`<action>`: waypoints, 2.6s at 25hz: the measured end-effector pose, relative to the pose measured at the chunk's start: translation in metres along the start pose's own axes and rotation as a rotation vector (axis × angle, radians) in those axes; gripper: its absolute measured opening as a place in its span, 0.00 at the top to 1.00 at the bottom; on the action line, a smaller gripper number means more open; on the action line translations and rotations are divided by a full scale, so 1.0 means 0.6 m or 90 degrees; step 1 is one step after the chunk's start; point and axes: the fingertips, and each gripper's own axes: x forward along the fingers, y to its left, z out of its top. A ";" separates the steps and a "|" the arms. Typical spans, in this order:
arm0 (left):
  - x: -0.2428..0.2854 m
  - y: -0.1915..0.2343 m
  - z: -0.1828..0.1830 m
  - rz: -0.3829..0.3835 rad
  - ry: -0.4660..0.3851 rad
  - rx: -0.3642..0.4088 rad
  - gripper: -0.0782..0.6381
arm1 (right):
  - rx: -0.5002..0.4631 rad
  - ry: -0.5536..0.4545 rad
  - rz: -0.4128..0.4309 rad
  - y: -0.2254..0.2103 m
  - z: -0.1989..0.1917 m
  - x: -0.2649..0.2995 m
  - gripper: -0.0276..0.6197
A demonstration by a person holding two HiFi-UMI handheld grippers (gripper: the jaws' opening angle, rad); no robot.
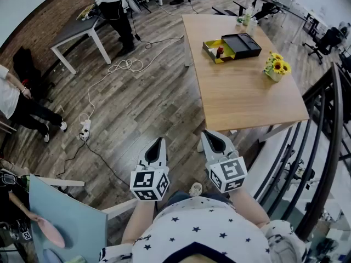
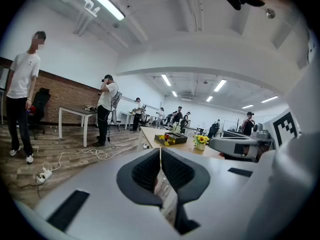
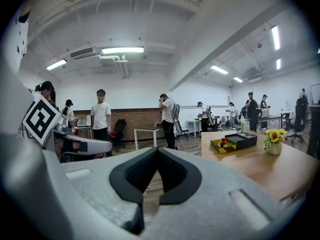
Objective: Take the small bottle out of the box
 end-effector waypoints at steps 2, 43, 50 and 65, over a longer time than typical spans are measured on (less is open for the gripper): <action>-0.014 -0.008 -0.004 -0.005 -0.002 0.003 0.88 | 0.004 0.000 -0.004 0.010 -0.003 -0.013 0.95; 0.022 -0.093 0.005 -0.005 -0.036 -0.003 0.73 | -0.019 0.021 0.060 -0.059 -0.005 -0.037 0.76; 0.059 -0.084 0.007 -0.014 -0.031 0.000 0.69 | -0.007 0.025 0.058 -0.081 -0.007 -0.007 0.67; 0.258 0.062 0.092 -0.070 -0.030 0.005 0.69 | 0.001 0.014 -0.003 -0.149 0.047 0.222 0.65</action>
